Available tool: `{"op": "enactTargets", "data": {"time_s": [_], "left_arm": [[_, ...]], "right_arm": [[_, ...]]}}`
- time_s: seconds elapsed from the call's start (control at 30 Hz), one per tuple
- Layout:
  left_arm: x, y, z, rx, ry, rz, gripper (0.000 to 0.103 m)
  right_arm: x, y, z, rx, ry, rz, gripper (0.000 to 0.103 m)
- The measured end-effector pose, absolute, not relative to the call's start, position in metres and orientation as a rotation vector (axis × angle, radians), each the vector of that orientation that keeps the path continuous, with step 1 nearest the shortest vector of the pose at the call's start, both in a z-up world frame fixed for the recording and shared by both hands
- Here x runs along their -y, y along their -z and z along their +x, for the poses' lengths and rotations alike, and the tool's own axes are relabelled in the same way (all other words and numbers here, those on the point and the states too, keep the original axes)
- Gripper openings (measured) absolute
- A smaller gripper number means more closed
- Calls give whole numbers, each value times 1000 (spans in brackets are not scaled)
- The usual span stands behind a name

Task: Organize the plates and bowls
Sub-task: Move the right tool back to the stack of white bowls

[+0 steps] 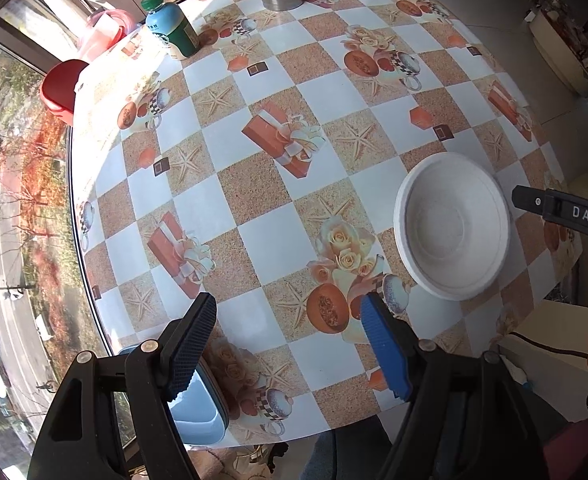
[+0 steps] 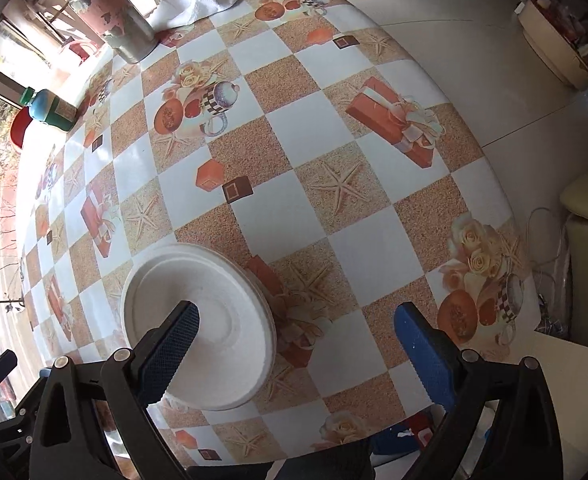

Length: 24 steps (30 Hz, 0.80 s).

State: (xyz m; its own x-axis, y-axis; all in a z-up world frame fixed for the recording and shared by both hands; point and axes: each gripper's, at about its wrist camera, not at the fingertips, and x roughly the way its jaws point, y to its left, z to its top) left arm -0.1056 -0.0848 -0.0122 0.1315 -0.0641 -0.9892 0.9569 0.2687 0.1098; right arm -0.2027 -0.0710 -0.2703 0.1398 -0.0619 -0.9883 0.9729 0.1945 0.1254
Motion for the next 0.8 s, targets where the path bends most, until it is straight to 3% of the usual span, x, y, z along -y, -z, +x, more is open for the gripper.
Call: {"op": "enactTargets", "data": {"time_s": [0.8], "left_arm": [[104, 22, -113, -1229, 946, 1006, 78]], "right_arm": [[71, 301, -201, -1280, 949, 1089, 99]]}}
